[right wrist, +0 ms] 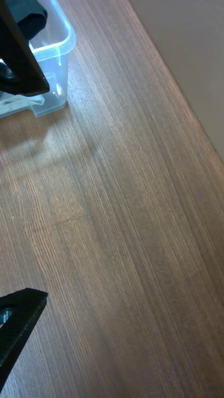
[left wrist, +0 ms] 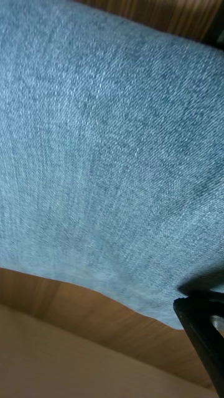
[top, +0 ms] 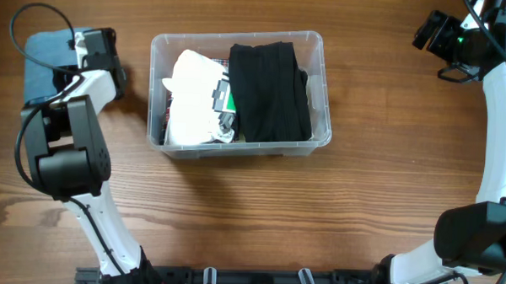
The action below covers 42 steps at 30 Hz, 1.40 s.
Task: Pack container
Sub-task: 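Lower the left gripper onto the folded blue denim cloth and grasp it, then lift the blue denim cloth and carry it right over the container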
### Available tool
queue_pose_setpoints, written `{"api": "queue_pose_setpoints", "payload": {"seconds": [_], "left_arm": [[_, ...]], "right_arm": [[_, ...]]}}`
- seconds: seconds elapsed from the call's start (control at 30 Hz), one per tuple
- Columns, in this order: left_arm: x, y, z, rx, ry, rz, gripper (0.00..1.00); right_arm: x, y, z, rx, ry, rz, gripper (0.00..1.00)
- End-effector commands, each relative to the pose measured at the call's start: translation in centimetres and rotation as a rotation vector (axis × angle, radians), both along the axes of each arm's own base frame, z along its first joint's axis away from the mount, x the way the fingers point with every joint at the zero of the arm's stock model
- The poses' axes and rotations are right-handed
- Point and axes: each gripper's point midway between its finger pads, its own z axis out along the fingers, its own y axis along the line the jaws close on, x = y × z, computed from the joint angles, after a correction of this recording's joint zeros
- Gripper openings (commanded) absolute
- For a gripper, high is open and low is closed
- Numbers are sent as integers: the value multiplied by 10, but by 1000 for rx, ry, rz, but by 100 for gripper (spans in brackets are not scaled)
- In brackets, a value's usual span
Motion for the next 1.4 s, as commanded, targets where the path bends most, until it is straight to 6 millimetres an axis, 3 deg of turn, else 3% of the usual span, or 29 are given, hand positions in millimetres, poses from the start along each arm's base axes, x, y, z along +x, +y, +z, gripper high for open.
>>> {"api": "queue_pose_setpoints", "payload": {"seconds": [0.0, 0.13, 0.2, 0.43, 0.47, 0.6, 0.67, 0.8, 0.9, 1.07, 1.2, 1.37], "left_arm": [[-20, 30, -24, 4, 65, 62, 100], [-26, 34, -42, -26, 92, 69, 100], [-24, 30, -46, -39, 94, 55, 95], [-15, 11, -44, -40, 93, 19, 87], [-11, 3, -43, -45, 75, 16, 69], [-5, -7, -38, -54, 35, 19, 20], [-2, -12, -35, -53, 28, 11, 11], [1, -14, -23, -50, 10, 5, 11], [6, -16, 4, -41, -39, -2, 11], [13, -31, 94, -34, -205, -43, 11], [5, -68, 170, -172, -386, -116, 8], [-14, -137, 227, -586, -561, -284, 4]], "right_arm": [[1, -1, 1, -4, -3, -16, 100], [1, -1, 1, -4, -3, -16, 100], [1, -1, 1, -5, -3, -16, 100], [1, -1, 1, -4, -2, -16, 100], [1, -1, 1, -4, -3, -16, 100], [1, -1, 1, -4, -3, -16, 100], [1, -1, 1, -4, -2, -16, 100], [1, -1, 1, -4, -3, -16, 100], [1, -1, 1, -4, -3, -16, 100], [1, -1, 1, -4, -3, -16, 100], [1, -1, 1, -4, -3, -17, 100], [1, -1, 1, -5, -3, -16, 100]]}}
